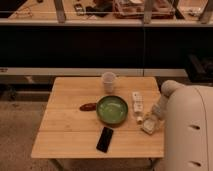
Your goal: Place the white sponge in the ceramic cup
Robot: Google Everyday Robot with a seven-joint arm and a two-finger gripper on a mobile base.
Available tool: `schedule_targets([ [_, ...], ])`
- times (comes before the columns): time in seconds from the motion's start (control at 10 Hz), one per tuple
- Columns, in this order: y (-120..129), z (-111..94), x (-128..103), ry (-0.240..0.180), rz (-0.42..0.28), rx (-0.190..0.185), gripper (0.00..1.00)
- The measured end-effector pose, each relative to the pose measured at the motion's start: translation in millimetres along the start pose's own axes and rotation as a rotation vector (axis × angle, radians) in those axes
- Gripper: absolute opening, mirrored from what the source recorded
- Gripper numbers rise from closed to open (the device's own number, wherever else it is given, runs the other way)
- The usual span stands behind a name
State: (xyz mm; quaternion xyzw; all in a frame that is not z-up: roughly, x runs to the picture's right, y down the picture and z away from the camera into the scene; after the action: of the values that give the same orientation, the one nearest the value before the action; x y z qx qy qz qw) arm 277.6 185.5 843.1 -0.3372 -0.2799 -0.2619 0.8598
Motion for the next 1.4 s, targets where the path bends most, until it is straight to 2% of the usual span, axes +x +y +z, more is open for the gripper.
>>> schedule_targets([
  [0.2,-19.3,-33.8,9.1,-0.003,0.012,0.050,0.02],
  [0.4,-59.6,-73.4,10.7,0.008,-0.027,0.100,0.00],
  [0.6,-123.4,-122.1,-5.9,0.029,-0.122,0.147,0.00],
  [0.8,-165.9,-147.6,-23.7,0.043,-0.191,0.165,0.00],
  [0.9,-198.0,-161.7,-43.5,0.028,-0.243,0.179,0.00],
  [1.1,-240.9,-171.7,-76.8,-0.024,-0.315,0.231,0.00],
  [1.2,-262.0,-171.6,-93.1,-0.057,-0.343,0.272,0.00],
  [1.4,-289.5,-167.4,-103.4,-0.076,-0.333,0.348,0.00],
])
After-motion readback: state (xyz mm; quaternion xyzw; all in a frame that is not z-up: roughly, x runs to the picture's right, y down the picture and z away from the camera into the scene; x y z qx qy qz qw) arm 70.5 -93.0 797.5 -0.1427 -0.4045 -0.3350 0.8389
